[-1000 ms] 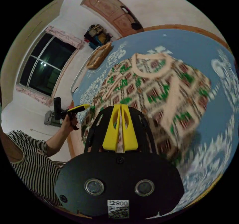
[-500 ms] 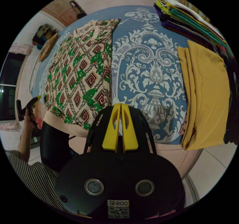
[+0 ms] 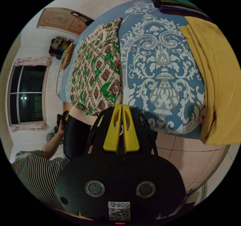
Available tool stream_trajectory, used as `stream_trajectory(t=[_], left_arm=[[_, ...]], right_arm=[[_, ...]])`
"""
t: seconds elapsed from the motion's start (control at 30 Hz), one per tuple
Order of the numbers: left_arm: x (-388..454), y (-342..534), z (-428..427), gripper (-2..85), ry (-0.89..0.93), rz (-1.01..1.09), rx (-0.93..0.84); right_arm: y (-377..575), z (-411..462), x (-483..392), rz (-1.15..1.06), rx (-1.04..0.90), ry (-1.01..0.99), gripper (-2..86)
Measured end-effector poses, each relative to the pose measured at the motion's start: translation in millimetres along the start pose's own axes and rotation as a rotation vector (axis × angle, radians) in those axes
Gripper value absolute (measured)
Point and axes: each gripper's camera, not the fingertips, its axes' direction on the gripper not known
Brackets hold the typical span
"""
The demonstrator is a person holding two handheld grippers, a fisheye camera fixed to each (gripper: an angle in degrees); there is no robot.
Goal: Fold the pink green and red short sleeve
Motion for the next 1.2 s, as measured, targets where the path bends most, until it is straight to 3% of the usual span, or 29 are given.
stream_trajectory(t=[0.4, 0.6, 0.9, 1.2], left_arm=[[-5.6, 33.8, -39.4, 13.2, 0.024, 0.043, -0.062], [8.9, 50.3, -54.4, 12.4, -0.003, 0.066, -0.103], [38.7, 93.0, -98.3, 4.1, 0.083, 0.087, -0.074], [101.8, 148.9, -180.7, 3.1, 0.288, 0.209, 0.000]], right_arm=[[96.2, -4.5, 29.0, -0.029, -0.203, 0.013, 6.1], [122.1, -18.9, 48.7, 0.002, -0.190, 0.013, 5.9], [165.1, -46.9, 68.2, -0.002, -0.208, -0.070, 1.7], [215.6, -118.4, 63.4, -0.109, -0.111, -0.253, 0.5]])
